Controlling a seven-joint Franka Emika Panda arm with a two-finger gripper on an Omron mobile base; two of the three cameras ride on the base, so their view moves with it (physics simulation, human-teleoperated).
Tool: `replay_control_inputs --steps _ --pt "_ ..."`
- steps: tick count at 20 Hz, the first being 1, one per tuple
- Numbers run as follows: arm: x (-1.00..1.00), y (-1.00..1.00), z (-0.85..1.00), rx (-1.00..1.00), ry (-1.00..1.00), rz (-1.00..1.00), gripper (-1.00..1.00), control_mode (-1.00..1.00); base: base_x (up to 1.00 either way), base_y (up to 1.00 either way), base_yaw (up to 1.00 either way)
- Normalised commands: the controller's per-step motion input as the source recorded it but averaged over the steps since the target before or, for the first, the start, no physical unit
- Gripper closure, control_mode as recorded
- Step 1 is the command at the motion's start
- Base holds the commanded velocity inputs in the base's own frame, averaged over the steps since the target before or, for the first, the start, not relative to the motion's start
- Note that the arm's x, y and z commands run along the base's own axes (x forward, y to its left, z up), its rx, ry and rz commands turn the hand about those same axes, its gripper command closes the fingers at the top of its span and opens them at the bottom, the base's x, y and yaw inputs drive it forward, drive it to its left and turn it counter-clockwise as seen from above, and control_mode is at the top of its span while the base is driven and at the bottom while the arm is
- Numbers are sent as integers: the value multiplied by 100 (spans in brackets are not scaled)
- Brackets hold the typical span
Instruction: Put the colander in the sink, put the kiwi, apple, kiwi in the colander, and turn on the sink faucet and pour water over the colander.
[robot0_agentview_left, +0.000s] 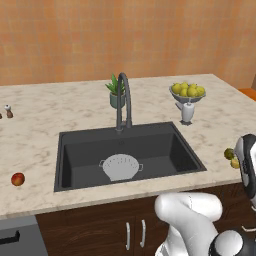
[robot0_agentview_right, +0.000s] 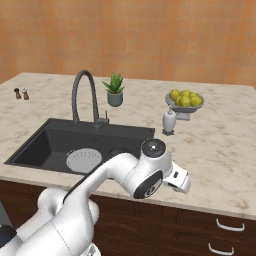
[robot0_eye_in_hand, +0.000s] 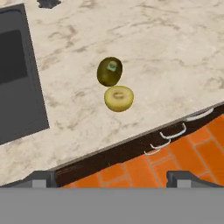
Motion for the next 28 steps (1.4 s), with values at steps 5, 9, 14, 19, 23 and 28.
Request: replay_control_inputs --steps 5,9,14,19,23,28 --pt "20 -28 -25 0 -1 1 -100 -100 0 0 0" --pt "55 0 -31 -1 0 7 -100 -100 0 0 0" --pt "47 -21 -47 0 0 2 -100 -100 0 0 0" --pt "43 -18 -42 0 0 0 -100 -100 0 0 0" --pt "32 -8 -35 0 3 1 -100 -100 0 0 0" --pt "19 -21 -32 0 4 3 -100 -100 0 0 0"
